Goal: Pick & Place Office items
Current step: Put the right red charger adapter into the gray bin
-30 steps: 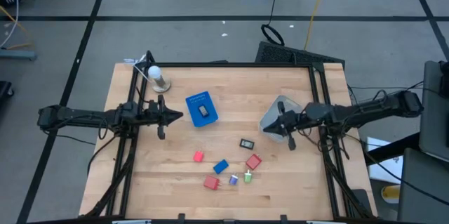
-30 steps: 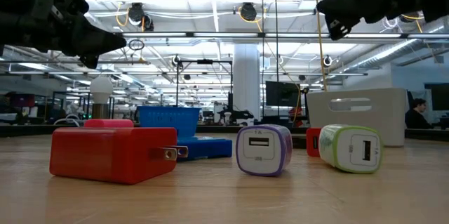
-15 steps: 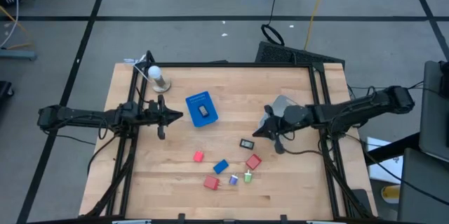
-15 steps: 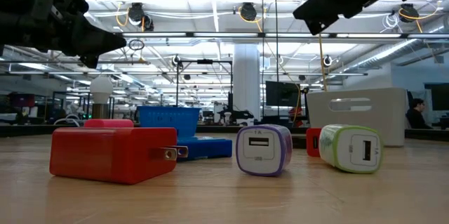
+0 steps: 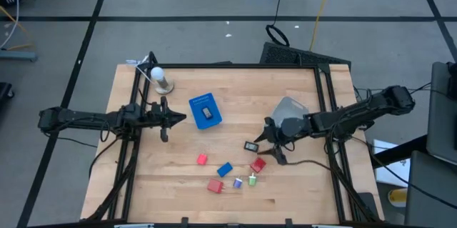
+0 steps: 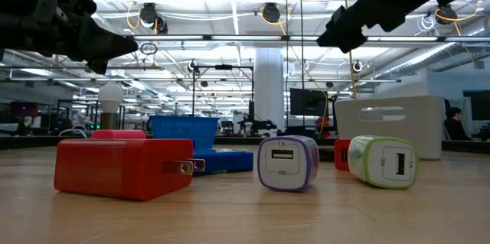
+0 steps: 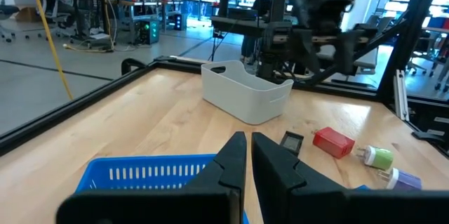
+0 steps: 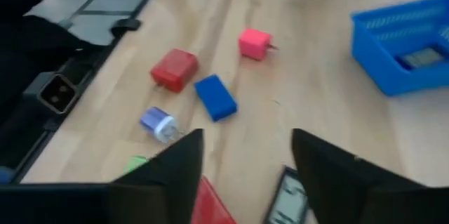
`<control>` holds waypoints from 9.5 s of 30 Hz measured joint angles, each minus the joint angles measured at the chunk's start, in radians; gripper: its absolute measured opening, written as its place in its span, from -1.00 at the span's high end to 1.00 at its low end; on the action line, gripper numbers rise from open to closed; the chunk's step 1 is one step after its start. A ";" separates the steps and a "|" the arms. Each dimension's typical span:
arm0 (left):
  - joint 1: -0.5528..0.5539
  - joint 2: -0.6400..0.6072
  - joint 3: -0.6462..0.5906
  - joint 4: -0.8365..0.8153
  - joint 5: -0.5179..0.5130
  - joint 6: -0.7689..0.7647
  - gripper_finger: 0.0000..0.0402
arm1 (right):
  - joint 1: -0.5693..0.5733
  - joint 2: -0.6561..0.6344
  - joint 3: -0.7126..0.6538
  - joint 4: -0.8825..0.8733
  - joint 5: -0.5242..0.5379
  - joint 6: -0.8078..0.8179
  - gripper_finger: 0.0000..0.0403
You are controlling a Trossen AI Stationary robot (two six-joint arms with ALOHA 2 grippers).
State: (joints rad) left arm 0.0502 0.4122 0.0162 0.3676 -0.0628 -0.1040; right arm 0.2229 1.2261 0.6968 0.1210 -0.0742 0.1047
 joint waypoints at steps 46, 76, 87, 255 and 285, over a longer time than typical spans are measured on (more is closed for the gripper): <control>0.000 0.000 0.000 -0.088 -0.070 -0.008 0.87 | 0.202 0.310 0.126 -0.119 0.129 -0.331 -0.57; 0.000 0.000 0.000 -0.109 -0.071 -0.010 0.87 | 0.145 0.455 0.124 -0.111 0.045 -0.342 -0.02; 0.000 0.000 0.000 -0.110 -0.071 -0.008 0.87 | 0.143 0.330 0.123 -0.155 0.048 -0.269 -0.01; 0.001 0.000 0.000 -0.111 -0.105 0.015 0.87 | -0.179 -0.371 -0.051 -0.697 0.407 0.244 -0.03; 0.001 0.000 0.000 -0.113 -0.122 0.012 0.87 | -0.387 -0.067 -0.051 -0.757 0.171 0.249 -0.20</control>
State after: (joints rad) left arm 0.0509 0.4122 0.0162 0.2546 -0.1844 -0.0921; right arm -0.1642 1.1591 0.6456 -0.6357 0.0971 0.3538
